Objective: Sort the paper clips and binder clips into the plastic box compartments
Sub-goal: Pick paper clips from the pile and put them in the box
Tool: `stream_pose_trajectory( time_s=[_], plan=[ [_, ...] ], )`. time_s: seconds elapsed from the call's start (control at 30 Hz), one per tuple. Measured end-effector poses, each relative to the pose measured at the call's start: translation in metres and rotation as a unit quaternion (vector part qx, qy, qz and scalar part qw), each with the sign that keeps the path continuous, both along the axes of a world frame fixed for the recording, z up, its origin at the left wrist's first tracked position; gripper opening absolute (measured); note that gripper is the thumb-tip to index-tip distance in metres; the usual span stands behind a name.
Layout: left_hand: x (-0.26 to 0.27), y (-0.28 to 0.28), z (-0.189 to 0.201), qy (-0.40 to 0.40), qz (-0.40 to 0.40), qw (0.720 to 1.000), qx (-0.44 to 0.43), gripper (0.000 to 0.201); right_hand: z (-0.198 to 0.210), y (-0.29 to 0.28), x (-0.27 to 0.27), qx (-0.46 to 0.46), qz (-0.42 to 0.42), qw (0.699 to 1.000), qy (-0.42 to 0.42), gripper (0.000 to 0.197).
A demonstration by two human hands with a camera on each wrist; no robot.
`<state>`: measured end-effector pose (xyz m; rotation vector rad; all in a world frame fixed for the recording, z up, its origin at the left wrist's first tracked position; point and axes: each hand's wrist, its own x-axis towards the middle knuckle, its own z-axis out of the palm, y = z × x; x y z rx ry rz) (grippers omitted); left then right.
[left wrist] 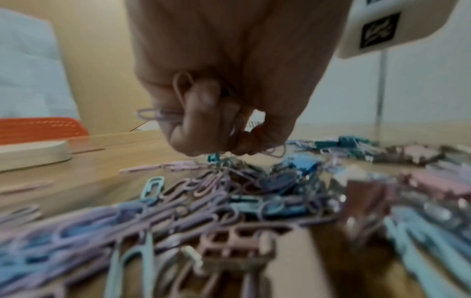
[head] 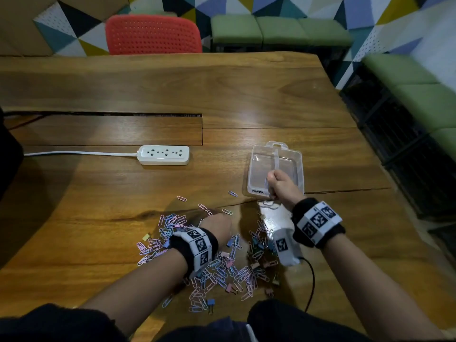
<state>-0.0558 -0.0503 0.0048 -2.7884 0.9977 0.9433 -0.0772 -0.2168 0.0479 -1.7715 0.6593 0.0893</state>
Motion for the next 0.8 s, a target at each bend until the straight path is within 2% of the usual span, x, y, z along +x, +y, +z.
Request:
stream_pose_trajectory(
  time_s=[0.1, 0.17, 0.23, 0.3, 0.37, 0.43, 0.53, 0.57, 0.73, 0.8],
  plan=[
    [0.009, 0.007, 0.002, 0.054, 0.067, 0.995, -0.050, 0.030, 0.000, -0.014, 0.024, -0.025, -0.059, 0.998, 0.002, 0.026],
    [0.018, 0.010, 0.003, 0.103, 0.124, 0.982, -0.098, 0.024, -0.006, -0.023, 0.037, -0.045, -0.070, 0.996, 0.015, 0.019],
    [0.027, 0.010, 0.009, 0.150, 0.172, 0.964, -0.134, 0.025, -0.011, -0.029, 0.044, -0.024, -0.054, 0.997, 0.040, 0.007],
    [0.036, 0.007, 0.017, 0.194, 0.208, 0.944, -0.167, 0.031, -0.015, -0.032, 0.047, 0.027, -0.045, 0.997, 0.058, 0.011],
    [0.046, -0.001, 0.024, 0.227, 0.243, 0.920, -0.209, 0.034, -0.013, -0.031, 0.044, 0.031, -0.036, 0.997, 0.062, 0.022],
    [0.055, -0.014, 0.032, 0.256, 0.283, 0.889, -0.252, 0.033, -0.007, -0.030, 0.035, -0.010, -0.020, 0.998, 0.051, 0.031],
    [0.067, -0.043, 0.046, 0.338, 0.355, 0.808, -0.328, 0.034, -0.002, -0.029, 0.013, -0.061, -0.027, 0.998, 0.000, 0.031],
    [0.069, -0.053, 0.049, 0.355, 0.366, 0.790, -0.340, 0.036, -0.002, -0.028, 0.004, -0.065, -0.041, 0.997, -0.013, 0.029],
    [0.073, -0.105, 0.059, 0.387, 0.410, 0.728, -0.391, 0.035, -0.013, -0.019, -0.046, -0.028, -0.089, 0.995, -0.046, 0.016],
    [0.072, -0.117, 0.059, 0.389, 0.415, 0.722, -0.394, 0.031, -0.023, -0.018, -0.062, -0.032, -0.078, 0.996, -0.028, 0.020]
  ],
)
